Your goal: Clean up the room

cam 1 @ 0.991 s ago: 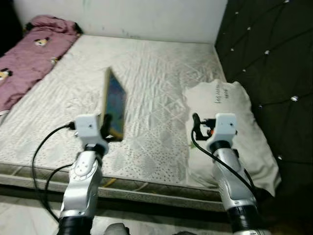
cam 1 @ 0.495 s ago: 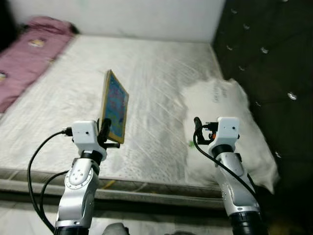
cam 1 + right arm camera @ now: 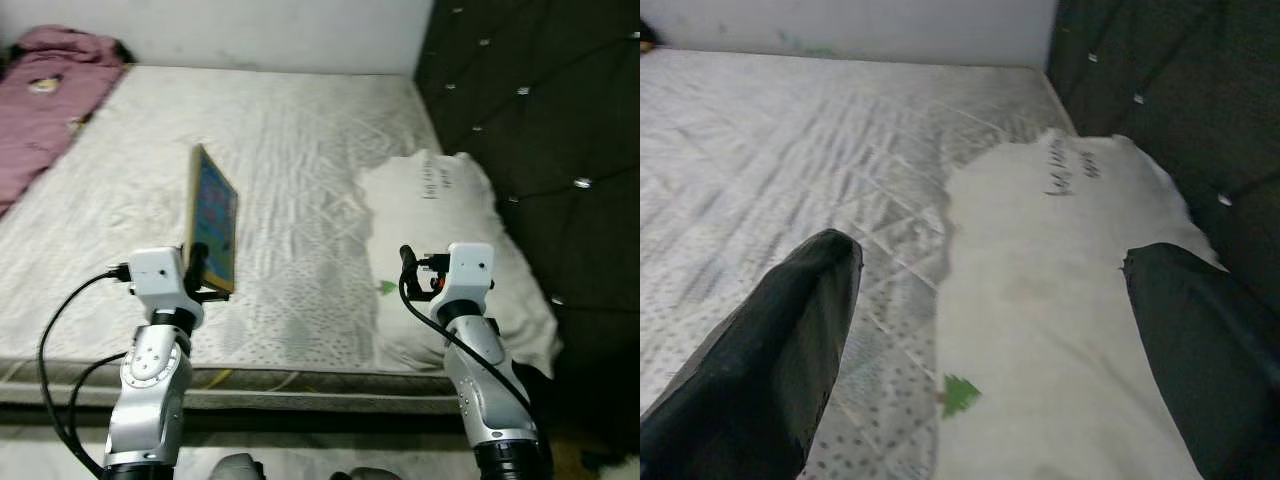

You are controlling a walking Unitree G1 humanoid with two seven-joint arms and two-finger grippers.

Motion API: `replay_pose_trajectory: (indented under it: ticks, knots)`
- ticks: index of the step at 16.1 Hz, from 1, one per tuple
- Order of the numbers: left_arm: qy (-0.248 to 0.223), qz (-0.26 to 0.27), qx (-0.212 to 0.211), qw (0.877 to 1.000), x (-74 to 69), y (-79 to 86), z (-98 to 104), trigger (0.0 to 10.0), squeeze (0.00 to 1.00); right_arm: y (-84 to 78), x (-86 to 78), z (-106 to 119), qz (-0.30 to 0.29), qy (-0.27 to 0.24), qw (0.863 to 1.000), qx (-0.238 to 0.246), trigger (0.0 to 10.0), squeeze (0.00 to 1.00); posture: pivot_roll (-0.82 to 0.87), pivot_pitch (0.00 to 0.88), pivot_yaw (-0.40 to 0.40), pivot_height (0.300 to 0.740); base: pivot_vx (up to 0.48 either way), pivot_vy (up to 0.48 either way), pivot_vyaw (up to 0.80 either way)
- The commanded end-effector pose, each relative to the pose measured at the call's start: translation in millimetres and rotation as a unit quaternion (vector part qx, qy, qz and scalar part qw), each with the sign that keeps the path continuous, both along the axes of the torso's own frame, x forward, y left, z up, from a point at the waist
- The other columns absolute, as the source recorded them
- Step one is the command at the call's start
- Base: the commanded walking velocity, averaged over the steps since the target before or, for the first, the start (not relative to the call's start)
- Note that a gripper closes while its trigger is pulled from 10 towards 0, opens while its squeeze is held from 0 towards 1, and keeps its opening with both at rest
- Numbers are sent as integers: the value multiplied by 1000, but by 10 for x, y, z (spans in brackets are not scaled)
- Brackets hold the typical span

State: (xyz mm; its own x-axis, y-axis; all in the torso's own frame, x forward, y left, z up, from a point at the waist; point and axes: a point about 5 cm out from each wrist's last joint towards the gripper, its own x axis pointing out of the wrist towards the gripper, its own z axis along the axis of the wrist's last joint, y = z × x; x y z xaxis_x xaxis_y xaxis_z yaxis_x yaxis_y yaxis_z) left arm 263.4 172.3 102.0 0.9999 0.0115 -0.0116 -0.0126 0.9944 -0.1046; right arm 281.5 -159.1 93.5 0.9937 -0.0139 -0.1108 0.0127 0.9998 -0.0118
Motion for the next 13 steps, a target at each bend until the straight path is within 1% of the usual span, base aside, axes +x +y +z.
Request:
replay_pose_trajectory:
  ticks: [1, 5, 9, 13]
  knots:
    - [-24, -3, -1, 1000, 32, -27, 110, 10000, 0, -15, -9, 43, -3, -5, 1000, 1, 10000, 0, 20, 38, -20, 740, 0, 0, -800]
    - [-23, 0, -2, 1000, 37, -35, 113, 10000, 0, -20, -14, 52, -4, -3, 1000, 2, 10000, 0, 21, 43, -23, 740, 0, 0, -800]
    - [-20, 8, -9, 1000, 38, -28, 97, 10000, 0, -2, -22, 73, 3, -12, 1000, 17, 10000, 0, 21, 43, -24, 740, 0, 0, 0]
    - [-24, 11, -12, 1000, 73, -43, 114, 10000, 0, 26, -16, 86, 13, -15, 1000, 22, 10000, 0, 22, 34, -31, 740, 0, 0, 0]
